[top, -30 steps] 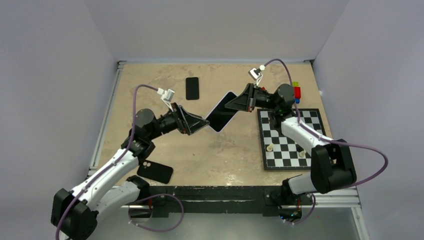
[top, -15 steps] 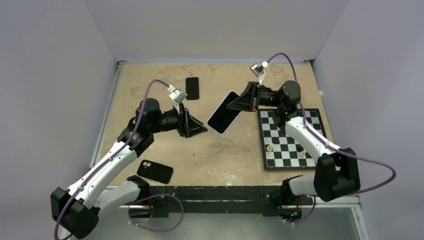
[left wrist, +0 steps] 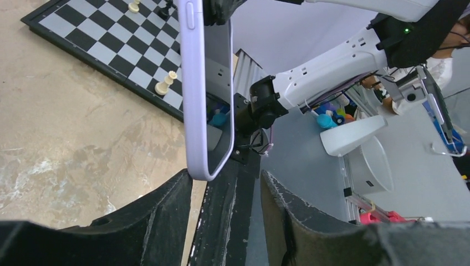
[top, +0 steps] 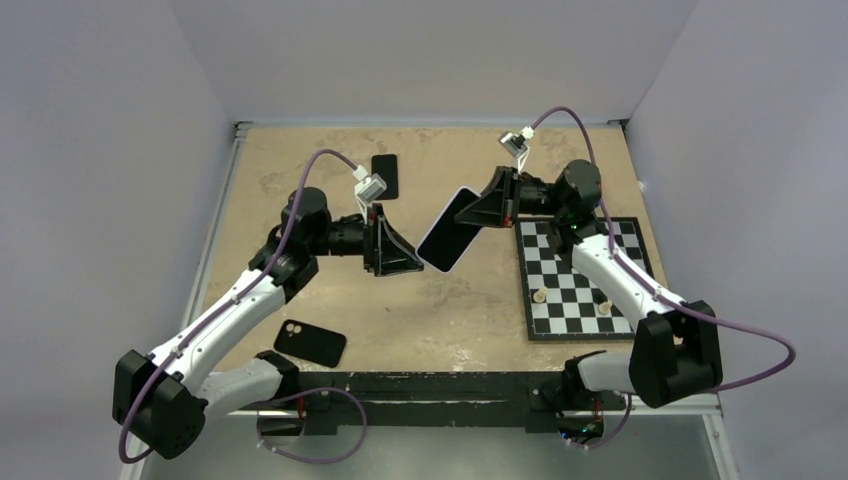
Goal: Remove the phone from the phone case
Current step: Remove the phone case from the phone.
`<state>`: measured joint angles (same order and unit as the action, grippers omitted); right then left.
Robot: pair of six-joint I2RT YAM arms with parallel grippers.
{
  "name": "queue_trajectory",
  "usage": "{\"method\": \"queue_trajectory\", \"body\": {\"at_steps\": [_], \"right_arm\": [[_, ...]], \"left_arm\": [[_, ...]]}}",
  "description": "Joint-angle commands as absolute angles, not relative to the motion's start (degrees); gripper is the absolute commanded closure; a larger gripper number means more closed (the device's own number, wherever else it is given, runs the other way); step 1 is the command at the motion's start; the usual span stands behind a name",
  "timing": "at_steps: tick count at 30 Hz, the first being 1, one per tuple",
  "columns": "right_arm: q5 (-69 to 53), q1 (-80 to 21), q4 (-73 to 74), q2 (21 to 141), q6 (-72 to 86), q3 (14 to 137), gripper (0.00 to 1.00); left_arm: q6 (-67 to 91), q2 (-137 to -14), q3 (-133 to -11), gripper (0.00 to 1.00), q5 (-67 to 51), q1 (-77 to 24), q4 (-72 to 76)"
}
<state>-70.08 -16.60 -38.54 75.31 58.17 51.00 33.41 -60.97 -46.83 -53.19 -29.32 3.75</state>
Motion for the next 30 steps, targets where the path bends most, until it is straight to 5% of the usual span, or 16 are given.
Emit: {"method": "queue_trajectory", "body": {"at_steps": [1, 9, 15, 17, 23, 30], "right_arm": [[-70.92, -17.16, -39.72, 73.02, 56.6, 53.34, 1.0], [-72.01, -17.38, -39.83, 72.95, 55.54, 53.72, 1.0], [-73.54, -18.53, -38.47, 71.81, 54.01, 54.59, 1.0], [-73.69, -18.73, -37.98, 71.35, 53.92, 54.82, 1.0], [-72.1, -21.23, -38.08, 71.8, 62.91, 56.06, 1.0], [-68.78, -28.05, -67.55, 73.39, 88.92, 53.78, 1.0]], "left_arm": [[33.76, -60.59, -49.97, 0.49, -57.44, -29.34, 6.81], [32.43, -63.55, -53.07, 0.81, -59.88, -29.41, 4.65], [34.29, -66.56, -54.04, 0.84, -61.53, -29.43, 6.96], [34.59, -67.05, -53.9, 0.92, -62.58, -29.47, 8.47], [34.64, -63.05, -46.06, 1.0, -68.56, -29.77, 30.13], [47.81, -72.42, -45.66, 1.0, -76.61, -28.92, 60.05]]}}
